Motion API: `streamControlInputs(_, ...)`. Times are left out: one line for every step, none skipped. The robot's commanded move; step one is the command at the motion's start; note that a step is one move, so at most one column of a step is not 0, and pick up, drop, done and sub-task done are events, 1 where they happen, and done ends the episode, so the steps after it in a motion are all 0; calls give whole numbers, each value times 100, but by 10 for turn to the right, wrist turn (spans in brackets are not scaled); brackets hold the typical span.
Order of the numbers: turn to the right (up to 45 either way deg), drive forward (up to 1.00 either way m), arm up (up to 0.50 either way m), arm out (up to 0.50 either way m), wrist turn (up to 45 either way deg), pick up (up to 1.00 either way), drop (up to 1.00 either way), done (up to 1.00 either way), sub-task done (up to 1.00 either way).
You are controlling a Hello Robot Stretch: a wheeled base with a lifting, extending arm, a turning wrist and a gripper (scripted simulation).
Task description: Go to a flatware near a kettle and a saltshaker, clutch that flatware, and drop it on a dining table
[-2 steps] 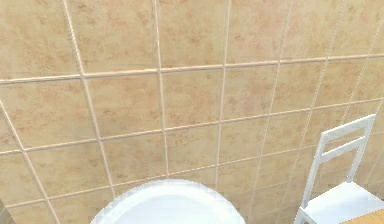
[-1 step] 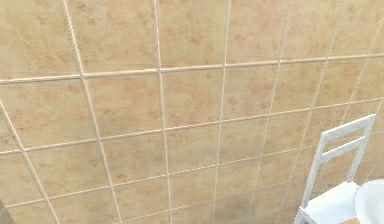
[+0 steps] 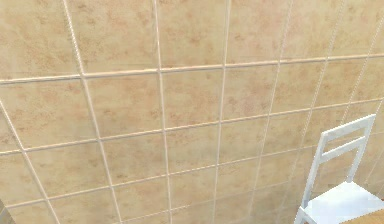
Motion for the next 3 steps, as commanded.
streamControlInputs(0,0,0,0,450,0,0,0,0)
streamControlInputs(0,0,0,0,60,0,0,0,0)
streamControlInputs(0,0,-4,0,0,0,0,0,0)
